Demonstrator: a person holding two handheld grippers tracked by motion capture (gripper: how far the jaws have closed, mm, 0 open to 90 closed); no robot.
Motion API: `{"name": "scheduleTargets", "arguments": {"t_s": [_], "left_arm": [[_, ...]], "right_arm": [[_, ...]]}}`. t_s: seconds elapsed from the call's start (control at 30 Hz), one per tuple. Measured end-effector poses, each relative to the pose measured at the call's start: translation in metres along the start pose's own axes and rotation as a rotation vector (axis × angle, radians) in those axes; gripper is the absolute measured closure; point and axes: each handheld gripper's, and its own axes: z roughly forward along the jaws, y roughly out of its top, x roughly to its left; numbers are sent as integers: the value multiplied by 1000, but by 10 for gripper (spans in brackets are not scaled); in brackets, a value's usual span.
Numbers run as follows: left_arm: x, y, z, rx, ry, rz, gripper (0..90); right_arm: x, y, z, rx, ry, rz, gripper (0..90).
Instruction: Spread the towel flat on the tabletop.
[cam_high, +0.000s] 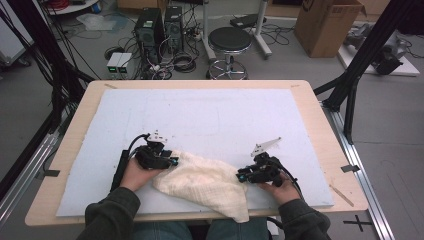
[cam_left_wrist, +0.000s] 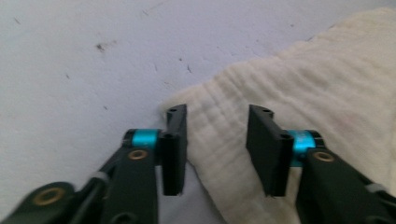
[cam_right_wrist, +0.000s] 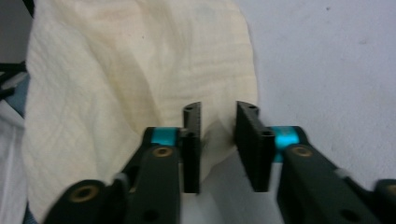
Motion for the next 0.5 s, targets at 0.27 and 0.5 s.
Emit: {"name": "scheduleTargets", "arguments": {"t_s": [0.27, 0.5], "left_arm": [[-2, 0, -6, 6, 31, 43, 885], [-6, -5, -28, -54, 10, 37, 887]], "right_arm": [[-1, 17, -7, 36, -94, -33, 870], [-4, 46, -29, -66, -227, -77, 859]]}}
